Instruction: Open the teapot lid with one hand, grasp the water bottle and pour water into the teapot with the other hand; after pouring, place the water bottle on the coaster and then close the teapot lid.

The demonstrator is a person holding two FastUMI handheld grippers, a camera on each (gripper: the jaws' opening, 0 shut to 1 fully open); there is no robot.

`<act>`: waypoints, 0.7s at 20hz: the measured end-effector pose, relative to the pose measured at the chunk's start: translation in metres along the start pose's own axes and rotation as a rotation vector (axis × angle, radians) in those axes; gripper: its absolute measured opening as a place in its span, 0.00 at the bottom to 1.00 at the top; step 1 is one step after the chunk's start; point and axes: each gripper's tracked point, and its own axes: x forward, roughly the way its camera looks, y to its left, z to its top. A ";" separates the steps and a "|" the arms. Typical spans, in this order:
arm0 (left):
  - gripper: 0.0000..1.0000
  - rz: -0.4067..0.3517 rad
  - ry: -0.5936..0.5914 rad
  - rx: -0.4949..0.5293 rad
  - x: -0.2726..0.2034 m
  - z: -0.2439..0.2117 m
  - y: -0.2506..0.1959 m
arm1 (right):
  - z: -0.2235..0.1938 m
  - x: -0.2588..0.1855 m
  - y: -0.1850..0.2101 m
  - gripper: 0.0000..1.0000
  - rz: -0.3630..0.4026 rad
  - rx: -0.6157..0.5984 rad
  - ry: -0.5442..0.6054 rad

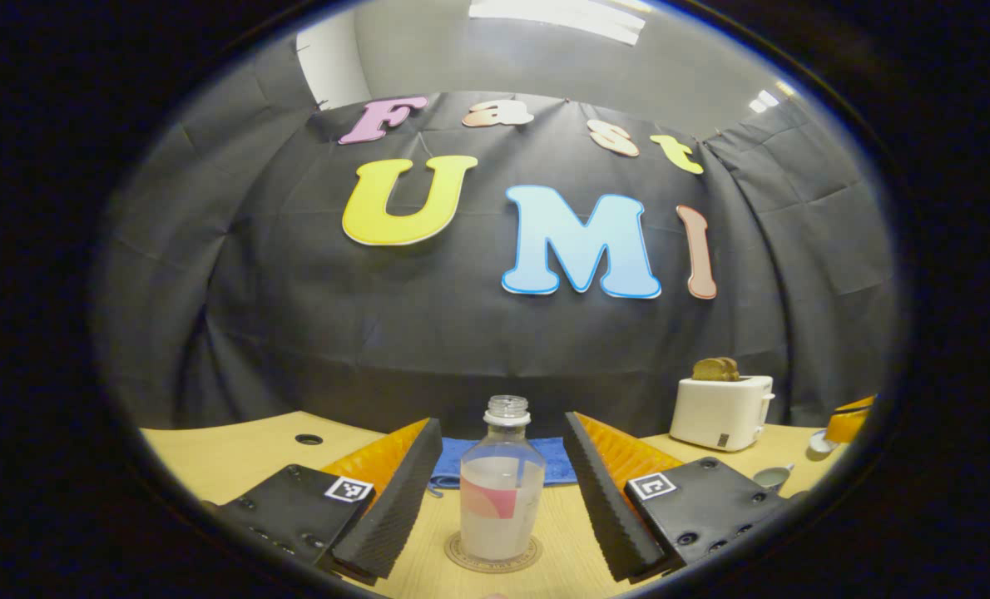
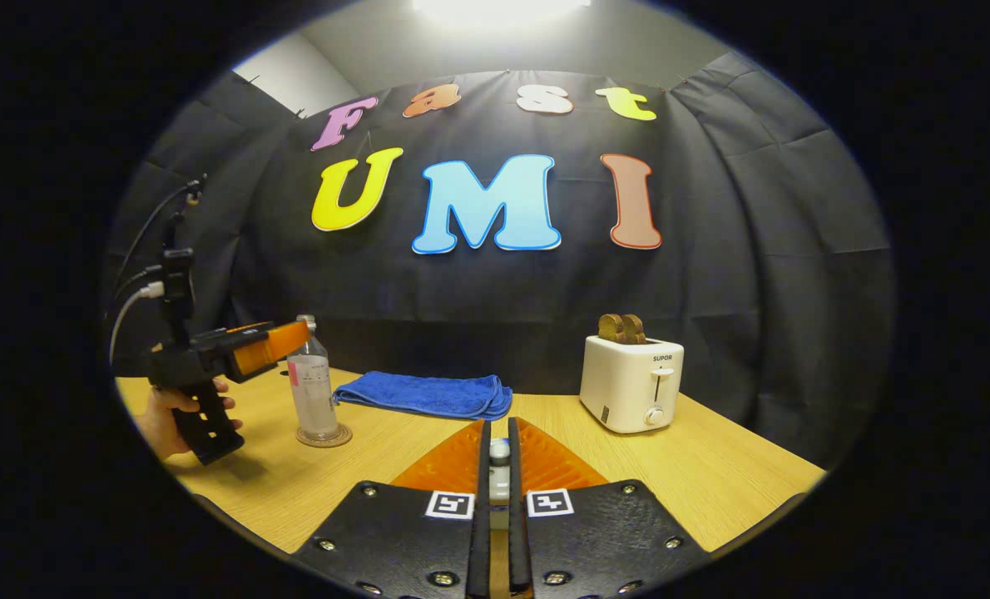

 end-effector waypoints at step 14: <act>1.00 -0.076 0.026 -0.044 -0.124 0.000 -0.042 | -0.043 0.049 -0.009 0.09 -0.041 0.074 0.126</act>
